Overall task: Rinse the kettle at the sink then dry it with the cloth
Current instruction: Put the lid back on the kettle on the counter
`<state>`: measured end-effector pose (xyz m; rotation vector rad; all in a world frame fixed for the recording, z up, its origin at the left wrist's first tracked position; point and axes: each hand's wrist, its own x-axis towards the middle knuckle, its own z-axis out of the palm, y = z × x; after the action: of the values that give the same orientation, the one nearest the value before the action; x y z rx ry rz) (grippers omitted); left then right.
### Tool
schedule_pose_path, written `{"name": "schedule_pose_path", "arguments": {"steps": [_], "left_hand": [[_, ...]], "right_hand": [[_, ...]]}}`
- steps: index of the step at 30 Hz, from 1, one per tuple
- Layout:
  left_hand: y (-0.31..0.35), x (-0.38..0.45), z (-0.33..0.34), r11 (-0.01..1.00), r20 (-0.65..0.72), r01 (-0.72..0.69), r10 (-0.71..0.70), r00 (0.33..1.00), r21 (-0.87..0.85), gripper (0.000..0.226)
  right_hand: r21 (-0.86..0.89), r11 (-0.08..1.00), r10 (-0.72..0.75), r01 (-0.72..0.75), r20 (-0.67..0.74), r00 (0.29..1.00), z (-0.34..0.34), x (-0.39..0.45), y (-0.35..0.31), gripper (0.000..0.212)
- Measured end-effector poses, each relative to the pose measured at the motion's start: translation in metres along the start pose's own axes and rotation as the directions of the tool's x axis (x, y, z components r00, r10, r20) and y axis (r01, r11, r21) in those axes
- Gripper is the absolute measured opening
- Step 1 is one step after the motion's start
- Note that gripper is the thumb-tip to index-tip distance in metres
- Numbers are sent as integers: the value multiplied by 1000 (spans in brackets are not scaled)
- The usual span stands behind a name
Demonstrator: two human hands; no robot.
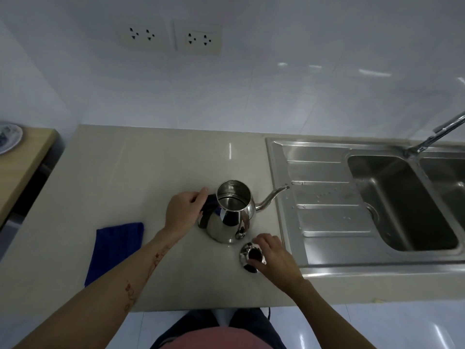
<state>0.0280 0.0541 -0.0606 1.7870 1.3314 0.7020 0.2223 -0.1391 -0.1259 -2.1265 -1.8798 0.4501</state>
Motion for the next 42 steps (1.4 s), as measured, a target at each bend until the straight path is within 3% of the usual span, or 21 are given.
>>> {"name": "schedule_pose_path", "arguments": {"steps": [4, 6, 10, 13, 16, 20, 23, 31, 35, 42], "left_hand": [[-3, -9, 1, 951, -70, -196, 219, 973, 240, 50], [-5, -10, 5, 949, -64, -210, 230, 971, 234, 47], [-4, 1, 4, 976, -10, -178, 181, 983, 126, 42], [-3, 8, -1, 981, 62, -166, 160, 985, 105, 47], [0, 5, -2, 992, 82, -113, 108, 991, 60, 49], [8, 0, -2, 998, 31, 53, -52, 998, -40, 56], [10, -1, -3, 987, 60, 139, -135, 989, -76, 63], [16, -2, -8, 976, 143, 194, -179, 973, -99, 75], [19, -3, -7, 974, 161, 213, -198, 967, -80, 72], [22, -3, -7, 965, 143, 244, -230, 963, -94, 57]], "right_hand": [[0, 999, 43, -43, -14, 999, 14, -3, 5, 37], [23, 998, 55, -55, -35, 998, 9, -6, 3, 34], [328, 941, 109, -84, -59, 992, -27, -11, -10, 41], [569, 819, 120, 66, -284, 951, -69, 3, -35, 45], [526, 832, 49, 175, -383, 923, -101, 43, -61, 41], [395, 914, -33, 98, -168, 985, -112, 89, -74, 33], [348, 933, -42, 89, -140, 989, -108, 100, -75, 29], [358, 925, -69, 128, -173, 982, -97, 106, -76, 32], [417, 897, -108, 145, -112, 988, -95, 105, -73, 47], [513, 835, -100, 200, -216, 971, -93, 111, -83, 14]]}}
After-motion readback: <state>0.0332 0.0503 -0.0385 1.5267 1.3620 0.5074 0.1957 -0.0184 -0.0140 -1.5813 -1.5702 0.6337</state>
